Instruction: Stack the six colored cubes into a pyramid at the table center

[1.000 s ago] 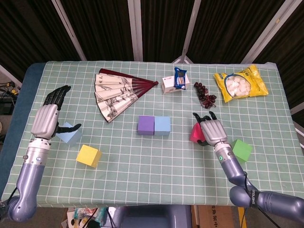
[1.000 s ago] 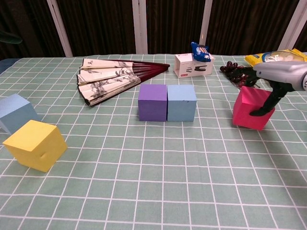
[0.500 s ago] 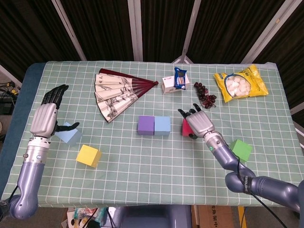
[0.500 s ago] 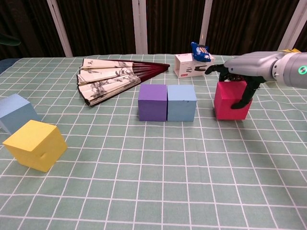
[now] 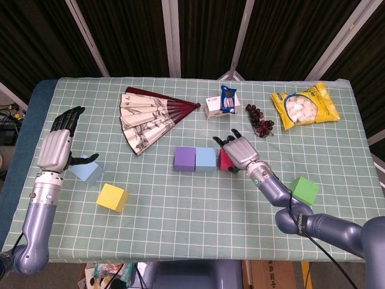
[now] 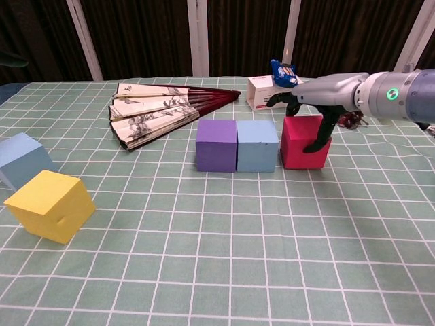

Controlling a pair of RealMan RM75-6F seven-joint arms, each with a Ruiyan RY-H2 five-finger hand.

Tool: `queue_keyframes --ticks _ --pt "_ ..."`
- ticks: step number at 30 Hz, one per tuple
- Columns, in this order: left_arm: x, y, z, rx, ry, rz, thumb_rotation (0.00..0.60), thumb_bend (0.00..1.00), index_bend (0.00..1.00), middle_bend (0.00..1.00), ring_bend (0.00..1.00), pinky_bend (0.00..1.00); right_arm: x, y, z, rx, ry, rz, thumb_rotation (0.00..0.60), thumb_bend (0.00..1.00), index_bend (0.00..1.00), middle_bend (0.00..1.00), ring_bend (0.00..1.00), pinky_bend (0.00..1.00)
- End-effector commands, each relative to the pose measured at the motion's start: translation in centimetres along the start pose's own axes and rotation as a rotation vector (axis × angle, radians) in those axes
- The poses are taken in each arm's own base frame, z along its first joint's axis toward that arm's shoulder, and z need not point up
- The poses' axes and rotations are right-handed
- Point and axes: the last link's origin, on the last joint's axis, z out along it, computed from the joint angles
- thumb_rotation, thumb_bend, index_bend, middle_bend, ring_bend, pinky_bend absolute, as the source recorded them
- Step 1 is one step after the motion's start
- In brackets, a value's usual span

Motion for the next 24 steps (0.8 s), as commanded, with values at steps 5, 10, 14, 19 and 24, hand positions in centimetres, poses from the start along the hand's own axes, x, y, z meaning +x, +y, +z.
queue_keyframes --ticks 5,10,14,19,24 --pt "0.0 0.0 0.0 0.000 -0.001 0.000 0.600 0.12 0.00 0.04 0.03 0.00 0.1 -0.2 -0.1 0.003 -0.008 0.002 0.600 0.27 0.00 0.38 0.21 0.00" --pt "0.0 0.1 -0.1 -0.003 -0.002 -0.004 0.600 0.12 0.00 0.04 0.03 0.00 0.0 -0.5 -0.3 0.006 -0.010 0.005 0.600 0.27 0.00 0.38 0.21 0.00" --pt "0.1 0.2 -0.1 -0.007 0.000 -0.006 0.600 0.12 0.00 0.04 0.03 0.00 0.0 -0.7 -0.3 0.008 -0.010 0.006 0.600 0.27 0.00 0.38 0.21 0.00" --pt "0.2 0.2 -0.2 -0.009 0.005 -0.011 0.600 0.12 0.00 0.04 0.03 0.00 0.0 -1.1 -0.2 0.014 -0.008 0.006 0.600 0.27 0.00 0.38 0.21 0.00" --pt "0.2 0.2 -0.2 -0.009 0.002 -0.014 0.600 0.12 0.00 0.04 0.03 0.00 0.1 -1.3 -0.1 0.015 -0.004 0.001 0.600 0.27 0.00 0.38 0.21 0.00"
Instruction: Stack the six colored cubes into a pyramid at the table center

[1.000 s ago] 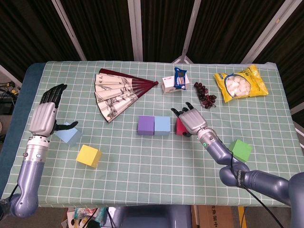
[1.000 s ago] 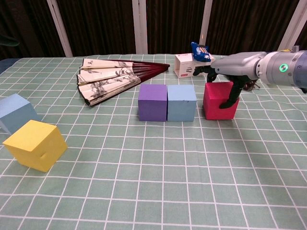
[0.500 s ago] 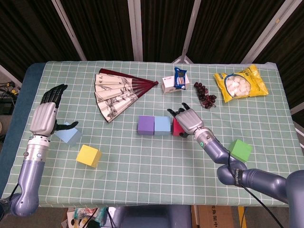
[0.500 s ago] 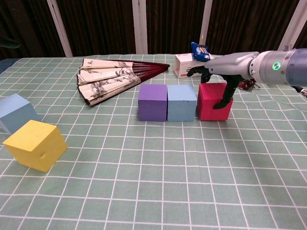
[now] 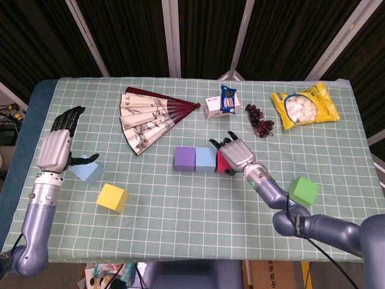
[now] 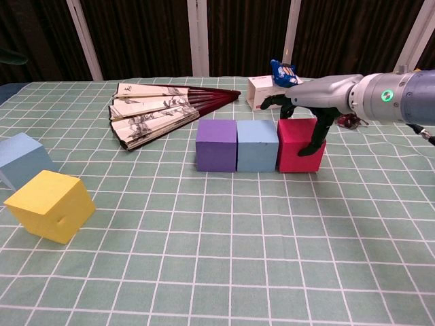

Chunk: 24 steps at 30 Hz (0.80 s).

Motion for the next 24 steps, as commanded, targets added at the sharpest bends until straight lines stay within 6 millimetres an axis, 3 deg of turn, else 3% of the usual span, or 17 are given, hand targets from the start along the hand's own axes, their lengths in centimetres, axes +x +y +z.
queue_keyframes --ticks 1,24 --pt "0.01 0.00 0.00 0.000 0.000 -0.001 0.600 0.12 0.00 0.04 0.03 0.00 0.02 -0.03 0.08 -0.001 0.001 -0.001 0.600 0.27 0.00 0.38 0.21 0.00" --pt "-0.06 -0.08 0.04 0.001 -0.004 -0.002 0.600 0.12 0.00 0.04 0.03 0.00 -0.22 -0.35 0.46 -0.002 0.001 0.005 0.600 0.27 0.00 0.38 0.21 0.00"
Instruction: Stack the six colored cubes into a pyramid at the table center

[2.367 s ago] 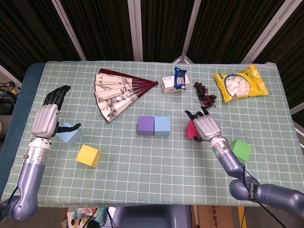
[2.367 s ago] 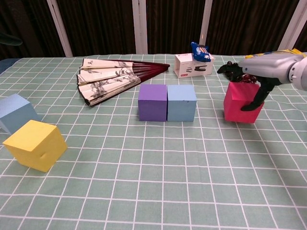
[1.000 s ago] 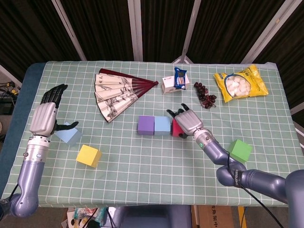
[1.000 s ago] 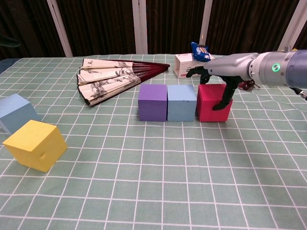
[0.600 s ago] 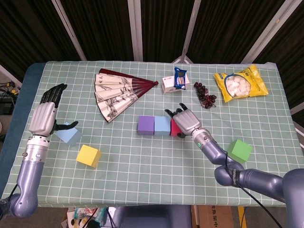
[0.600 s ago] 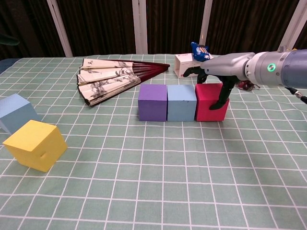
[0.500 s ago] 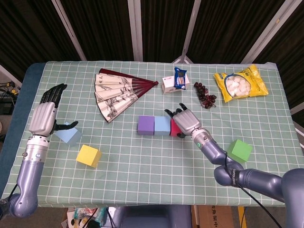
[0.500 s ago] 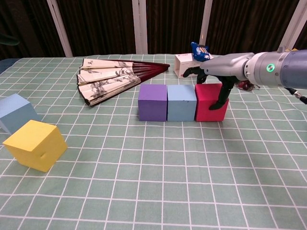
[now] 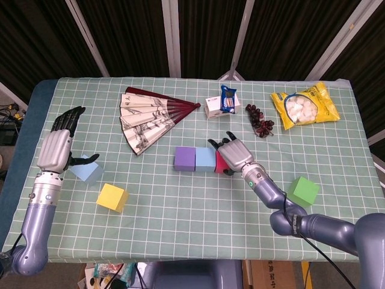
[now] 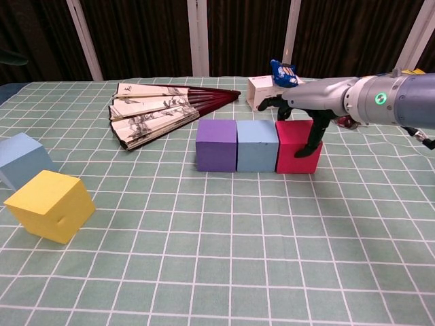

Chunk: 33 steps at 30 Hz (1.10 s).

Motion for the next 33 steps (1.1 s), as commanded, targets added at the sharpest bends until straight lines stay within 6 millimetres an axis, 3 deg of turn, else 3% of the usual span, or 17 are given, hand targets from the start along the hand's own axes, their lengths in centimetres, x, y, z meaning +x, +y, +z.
queue_keyframes --ticks 1,33 --pt "-0.03 -0.01 0.00 0.000 -0.002 0.000 0.600 0.12 0.00 0.04 0.03 0.00 0.06 -0.02 0.05 0.000 0.003 0.000 0.600 0.27 0.00 0.38 0.21 0.00" --pt "0.07 -0.13 0.05 0.004 -0.001 -0.004 0.600 0.12 0.00 0.04 0.03 0.00 -0.06 -0.63 0.57 0.001 0.012 0.011 0.600 0.27 0.00 0.38 0.21 0.00"
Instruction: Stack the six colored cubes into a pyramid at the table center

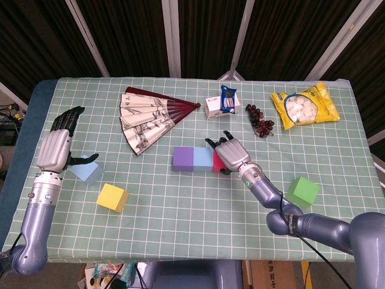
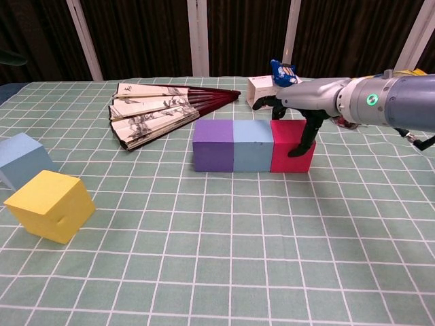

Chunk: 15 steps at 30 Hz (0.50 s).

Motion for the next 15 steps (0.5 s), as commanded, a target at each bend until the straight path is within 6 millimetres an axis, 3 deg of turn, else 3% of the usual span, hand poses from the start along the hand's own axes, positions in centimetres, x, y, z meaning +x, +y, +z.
queue_keyframes --ticks 1,15 --pt "0.00 0.00 0.00 0.000 0.000 0.000 0.600 0.12 0.00 0.04 0.03 0.00 -0.05 0.03 0.02 -0.002 -0.001 0.000 0.600 0.27 0.00 0.38 0.21 0.00" --pt "0.01 -0.01 0.00 0.001 0.000 0.000 0.600 0.12 0.00 0.04 0.03 0.00 -0.18 0.06 0.02 -0.009 0.002 0.012 0.600 0.27 0.00 0.38 0.21 0.00"
